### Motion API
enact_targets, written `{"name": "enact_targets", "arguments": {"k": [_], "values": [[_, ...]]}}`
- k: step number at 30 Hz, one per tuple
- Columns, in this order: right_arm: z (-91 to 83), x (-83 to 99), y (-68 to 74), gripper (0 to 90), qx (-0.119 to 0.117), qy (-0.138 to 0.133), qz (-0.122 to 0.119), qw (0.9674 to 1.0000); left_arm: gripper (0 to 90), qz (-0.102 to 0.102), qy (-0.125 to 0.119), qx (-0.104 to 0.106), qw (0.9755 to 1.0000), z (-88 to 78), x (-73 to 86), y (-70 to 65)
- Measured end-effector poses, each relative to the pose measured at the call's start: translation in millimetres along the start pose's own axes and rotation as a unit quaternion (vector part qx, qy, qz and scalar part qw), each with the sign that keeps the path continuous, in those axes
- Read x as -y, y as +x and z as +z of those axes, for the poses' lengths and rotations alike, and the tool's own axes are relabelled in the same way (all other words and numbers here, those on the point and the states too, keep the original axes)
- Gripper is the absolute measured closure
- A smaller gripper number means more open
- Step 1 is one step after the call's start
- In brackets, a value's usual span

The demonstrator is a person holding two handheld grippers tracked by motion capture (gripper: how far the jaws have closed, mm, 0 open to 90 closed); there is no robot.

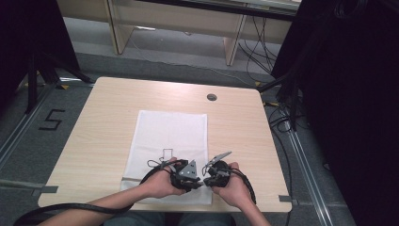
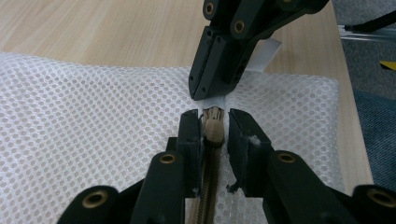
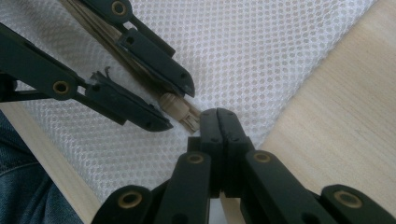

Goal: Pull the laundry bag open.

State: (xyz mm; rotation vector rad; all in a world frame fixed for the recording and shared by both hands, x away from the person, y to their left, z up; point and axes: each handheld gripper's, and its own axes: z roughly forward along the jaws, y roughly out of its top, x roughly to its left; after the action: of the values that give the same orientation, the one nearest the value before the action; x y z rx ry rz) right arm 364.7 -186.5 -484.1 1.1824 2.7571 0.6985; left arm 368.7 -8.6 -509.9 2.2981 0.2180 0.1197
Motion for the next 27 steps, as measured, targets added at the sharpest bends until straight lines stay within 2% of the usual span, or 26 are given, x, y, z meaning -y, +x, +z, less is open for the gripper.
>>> {"name": "enact_targets", "arguments": {"k": [3,4,7,8,9,11,13,15,16,17,19,21,23,25,26,27], "values": [[-0.7,0.1,2.1,90.0,0.004,0.007,0.010,0.9999,74.4,0.007,0.001,0.000,1.0000,-0.4,-1.2,0.5],[0.0,0.0,0.8,90.0,0.002,0.002,0.000,1.0000,73.8,0.012,-0.001,-0.001,0.9999,-0.6,-2.0,0.7],[-0.6,0.3,1.2,90.0,0.002,0.005,0.008,1.0000,72.5,0.011,-0.001,0.000,0.9999,-0.1,-2.6,0.1],[-0.1,0.3,0.2,90.0,0.001,0.000,0.001,1.0000,72.2,0.014,-0.002,-0.002,0.9999,0.4,-2.8,0.4],[-0.1,0.5,0.3,90.0,0.000,-0.001,0.002,1.0000,71.9,0.005,-0.003,0.001,1.0000,1.0,-2.5,0.1],[-0.3,0.6,0.8,90.0,0.000,0.000,0.006,1.0000,72.1,0.002,-0.005,0.003,1.0000,2.0,-2.6,1.3],[-0.2,0.8,0.4,90.0,0.002,-0.002,0.001,1.0000,73.2,0.018,0.005,0.003,0.9998,2.0,-4.1,1.6],[-0.2,0.8,0.3,90.0,0.001,-0.002,0.001,1.0000,73.7,0.023,0.003,0.002,0.9997,2.6,-4.4,1.2],[-0.5,0.9,0.8,90.0,-0.001,0.000,0.006,1.0000,75.4,0.016,0.004,0.003,0.9999,2.9,-4.2,0.4],[-0.5,1.1,1.4,90.0,-0.002,0.000,0.011,0.9999,75.9,0.022,0.009,0.000,0.9997,2.9,-4.2,0.7],[-0.3,1.1,0.0,90.0,0.000,-0.003,0.003,1.0000,76.7,0.022,0.006,-0.003,0.9997,3.9,-4.2,-0.7],[-0.4,1.4,0.0,90.0,-0.001,-0.004,0.004,1.0000,79.1,0.031,0.003,-0.008,0.9995,3.9,-4.3,-1.9],[-0.6,1.2,0.1,89.3,0.001,-0.005,0.001,1.0000,80.4,0.021,-0.006,-0.004,0.9998,3.7,-1.4,-1.0],[-4.2,0.6,3.2,90.0,0.008,0.006,0.017,0.9998,80.5,0.027,0.000,-0.002,0.9996,2.3,-1.2,1.4],[-5.1,0.2,3.0,90.0,0.008,0.001,0.013,0.9999,80.6,0.015,-0.005,0.000,0.9999,3.1,-1.1,-0.2],[-8.1,-0.3,3.5,90.0,0.010,-0.001,0.020,0.9998,80.6,0.019,-0.002,-0.001,0.9998,2.9,-1.5,-0.3]]}}
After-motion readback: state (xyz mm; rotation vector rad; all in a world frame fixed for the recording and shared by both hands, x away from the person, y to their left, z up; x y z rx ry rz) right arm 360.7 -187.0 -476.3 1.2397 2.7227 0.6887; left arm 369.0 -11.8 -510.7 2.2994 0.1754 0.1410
